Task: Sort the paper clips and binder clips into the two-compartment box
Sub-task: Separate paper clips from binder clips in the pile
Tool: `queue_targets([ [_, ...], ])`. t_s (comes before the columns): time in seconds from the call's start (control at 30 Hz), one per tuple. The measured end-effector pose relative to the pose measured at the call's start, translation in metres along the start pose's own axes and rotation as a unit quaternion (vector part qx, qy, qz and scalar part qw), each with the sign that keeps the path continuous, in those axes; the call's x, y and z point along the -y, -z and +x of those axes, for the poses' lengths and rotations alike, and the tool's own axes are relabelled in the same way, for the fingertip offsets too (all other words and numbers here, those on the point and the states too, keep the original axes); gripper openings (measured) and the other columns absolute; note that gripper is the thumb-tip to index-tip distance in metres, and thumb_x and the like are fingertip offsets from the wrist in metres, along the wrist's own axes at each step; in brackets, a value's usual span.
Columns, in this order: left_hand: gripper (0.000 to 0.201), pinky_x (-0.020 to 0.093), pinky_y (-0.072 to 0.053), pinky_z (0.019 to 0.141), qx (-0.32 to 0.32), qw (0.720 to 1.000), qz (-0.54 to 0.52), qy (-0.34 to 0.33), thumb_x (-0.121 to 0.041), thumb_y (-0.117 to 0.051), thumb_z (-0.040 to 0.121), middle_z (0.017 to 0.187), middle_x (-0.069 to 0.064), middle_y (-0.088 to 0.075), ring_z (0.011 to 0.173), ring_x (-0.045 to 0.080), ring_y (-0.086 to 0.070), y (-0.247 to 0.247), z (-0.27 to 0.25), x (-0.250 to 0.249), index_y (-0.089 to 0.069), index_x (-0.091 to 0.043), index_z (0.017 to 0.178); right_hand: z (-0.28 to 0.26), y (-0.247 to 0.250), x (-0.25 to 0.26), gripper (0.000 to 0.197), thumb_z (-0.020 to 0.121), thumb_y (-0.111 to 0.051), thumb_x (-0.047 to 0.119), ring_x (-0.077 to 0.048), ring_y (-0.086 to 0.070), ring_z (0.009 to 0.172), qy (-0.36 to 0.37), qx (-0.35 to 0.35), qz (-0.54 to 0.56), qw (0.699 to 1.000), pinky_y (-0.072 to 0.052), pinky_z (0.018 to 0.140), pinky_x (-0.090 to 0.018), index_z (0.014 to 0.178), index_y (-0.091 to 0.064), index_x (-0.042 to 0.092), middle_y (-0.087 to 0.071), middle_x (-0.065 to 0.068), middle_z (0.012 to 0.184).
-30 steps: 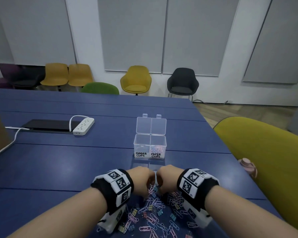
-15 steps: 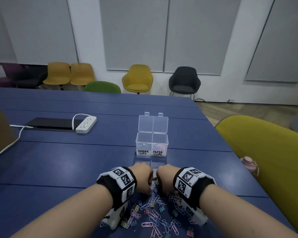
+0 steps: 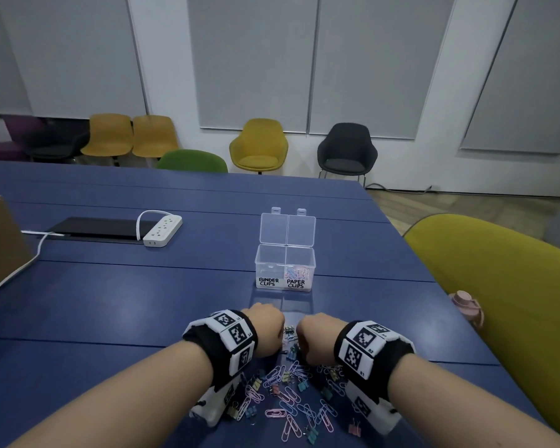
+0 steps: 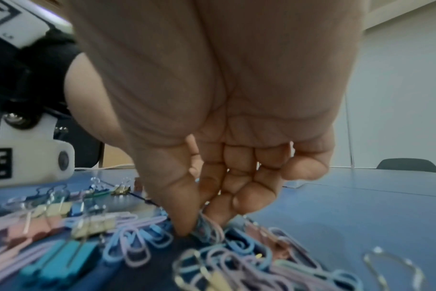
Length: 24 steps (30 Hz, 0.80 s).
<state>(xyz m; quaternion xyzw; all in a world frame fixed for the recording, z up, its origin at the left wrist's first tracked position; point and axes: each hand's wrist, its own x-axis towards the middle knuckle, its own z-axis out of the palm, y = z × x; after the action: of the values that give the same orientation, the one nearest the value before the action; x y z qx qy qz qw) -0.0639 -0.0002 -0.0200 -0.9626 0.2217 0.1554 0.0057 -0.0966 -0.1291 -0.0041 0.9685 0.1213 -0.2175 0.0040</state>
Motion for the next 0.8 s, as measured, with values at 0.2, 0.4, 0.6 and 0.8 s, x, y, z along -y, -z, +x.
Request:
queue_targets([
  [0.2, 0.012, 0.025, -0.052, 0.066, -0.098, 0.942, -0.317, -0.049, -0.022, -0.062, 0.089, 0.074, -0.007, -0.064, 0.069, 0.011, -0.059, 0.02, -0.022, 0.02, -0.057, -0.019, 0.078, -0.017, 0.002, -0.032, 0.012, 0.082, -0.065, 0.009, -0.009, -0.058, 0.07, 0.022, -0.079, 0.305, 0.949, -0.046, 0.064, -0.02, 0.082, -0.061, 0.02, -0.062, 0.007, 0.074],
  [0.4, 0.017, 0.023, -0.054, 0.054, -0.008, 0.64, -0.768, -0.032, 0.003, -0.051, 0.092, 0.074, 0.008, -0.057, 0.059, 0.013, -0.053, 0.019, -0.049, 0.031, -0.057, -0.006, 0.104, -0.046, -0.015, -0.057, 0.016, 0.09, -0.045, -0.008, -0.017, -0.065, 0.062, 0.006, -0.08, 0.841, 0.535, -0.051, 0.049, -0.023, 0.09, -0.057, 0.004, -0.059, -0.008, 0.067],
  [0.6, 0.024, 0.025, -0.056, 0.053, 0.0, 0.49, -0.872, 0.011, 0.008, -0.034, 0.093, 0.069, 0.01, -0.054, 0.057, 0.017, -0.052, 0.009, -0.054, 0.028, -0.056, 0.002, 0.099, -0.047, -0.033, -0.055, 0.02, 0.091, -0.053, 0.003, -0.009, -0.034, 0.044, -0.027, -0.119, 0.729, 0.674, -0.031, 0.043, -0.022, 0.073, -0.05, 0.012, -0.038, 0.0, 0.059],
  [0.8, 0.01, 0.021, -0.035, 0.043, 0.005, 0.717, -0.691, 0.088, -0.011, -0.051, 0.088, 0.061, 0.003, -0.046, 0.05, 0.013, -0.037, 0.006, -0.051, 0.018, -0.054, -0.009, 0.078, -0.043, -0.024, -0.022, 0.013, 0.087, -0.056, 0.014, -0.014, -0.054, 0.08, 0.02, -0.097, 0.192, 0.976, -0.04, 0.07, -0.021, 0.079, -0.056, 0.024, -0.057, 0.01, 0.079],
])
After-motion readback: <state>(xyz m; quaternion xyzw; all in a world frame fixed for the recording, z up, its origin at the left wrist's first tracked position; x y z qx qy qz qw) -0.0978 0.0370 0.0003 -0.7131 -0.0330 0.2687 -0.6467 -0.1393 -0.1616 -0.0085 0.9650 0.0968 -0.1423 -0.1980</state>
